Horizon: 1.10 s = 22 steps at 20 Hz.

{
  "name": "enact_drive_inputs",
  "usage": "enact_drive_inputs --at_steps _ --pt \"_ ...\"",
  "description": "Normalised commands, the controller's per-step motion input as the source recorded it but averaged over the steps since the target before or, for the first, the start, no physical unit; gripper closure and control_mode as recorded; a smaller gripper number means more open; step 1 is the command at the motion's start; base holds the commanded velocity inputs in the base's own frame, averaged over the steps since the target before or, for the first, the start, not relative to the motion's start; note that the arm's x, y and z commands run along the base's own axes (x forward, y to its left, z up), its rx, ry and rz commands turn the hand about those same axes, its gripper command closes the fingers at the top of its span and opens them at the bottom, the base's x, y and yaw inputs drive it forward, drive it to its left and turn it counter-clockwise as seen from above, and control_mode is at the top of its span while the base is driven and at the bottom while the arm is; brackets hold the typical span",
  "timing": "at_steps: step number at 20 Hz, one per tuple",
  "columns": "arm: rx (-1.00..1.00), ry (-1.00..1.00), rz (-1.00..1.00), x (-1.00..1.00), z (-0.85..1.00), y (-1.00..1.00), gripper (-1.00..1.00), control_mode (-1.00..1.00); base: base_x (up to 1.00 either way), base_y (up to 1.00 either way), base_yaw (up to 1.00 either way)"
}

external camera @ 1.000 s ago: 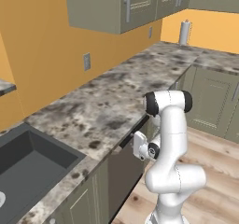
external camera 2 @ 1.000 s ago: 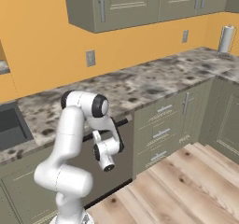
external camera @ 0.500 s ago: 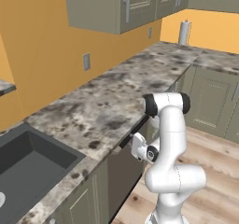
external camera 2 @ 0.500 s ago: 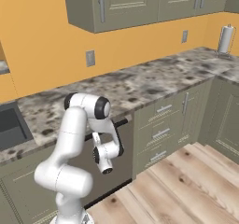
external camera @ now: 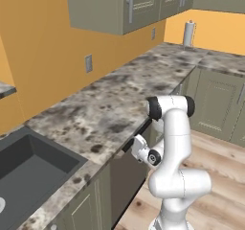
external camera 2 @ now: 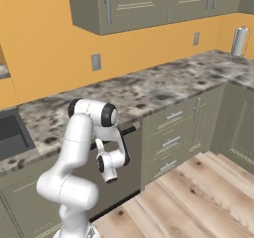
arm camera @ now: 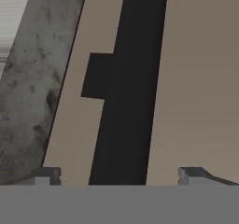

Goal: Open the dishwasher door and pull out the top rack.

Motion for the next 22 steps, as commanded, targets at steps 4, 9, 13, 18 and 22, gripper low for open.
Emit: enact_drive_inputs --at_steps 4,9,13,18,22 --pt "0.0 0.0 -0.04 0.5 0.09 0.45 1.0 -1.0 0.0 0.0 0.0" --pt "0.0 0.07 -0.04 0.46 0.0 0.24 1.0 -1.0 0.0 0.0 0.0" --pt "0.0 0.06 0.0 0.06 0.0 -0.32 1.0 -1.0 0.0 0.0 0.0" --pt "0.01 0.01 0.0 -0.02 -0.03 -0.88 1.0 -1.0 0.0 0.0 0.0" --pt "0.04 0.0 0.0 -0.15 -0.11 -1.0 1.0 -1.0 0.0 0.0 0.0"
